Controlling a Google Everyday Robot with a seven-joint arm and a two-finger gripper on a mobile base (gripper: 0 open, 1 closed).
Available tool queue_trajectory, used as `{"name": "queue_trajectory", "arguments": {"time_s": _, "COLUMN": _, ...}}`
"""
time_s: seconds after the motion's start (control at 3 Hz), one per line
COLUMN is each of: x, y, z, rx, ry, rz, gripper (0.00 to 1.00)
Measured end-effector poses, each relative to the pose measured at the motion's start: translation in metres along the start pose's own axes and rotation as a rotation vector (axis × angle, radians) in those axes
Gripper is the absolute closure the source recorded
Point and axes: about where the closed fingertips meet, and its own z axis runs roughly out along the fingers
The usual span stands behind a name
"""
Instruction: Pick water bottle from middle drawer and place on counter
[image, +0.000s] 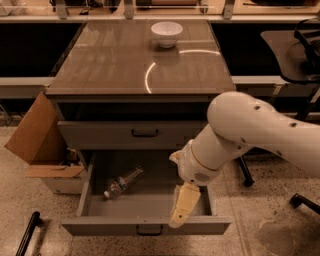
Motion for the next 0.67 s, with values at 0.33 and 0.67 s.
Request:
{"name": "queue_trajectory", "arguments": {"time_s": 0.33, "x": -0.002, "y": -0.033, "z": 0.056, "rx": -0.015, "ry": 0.003, "rz": -0.034, "gripper": 0.00}}
{"name": "queue_trajectory", "arguments": {"time_s": 0.67, "x": -0.006, "y": -0.059, "z": 0.103, "rx": -0.006, "ry": -0.019, "rz": -0.069, "gripper": 0.00}}
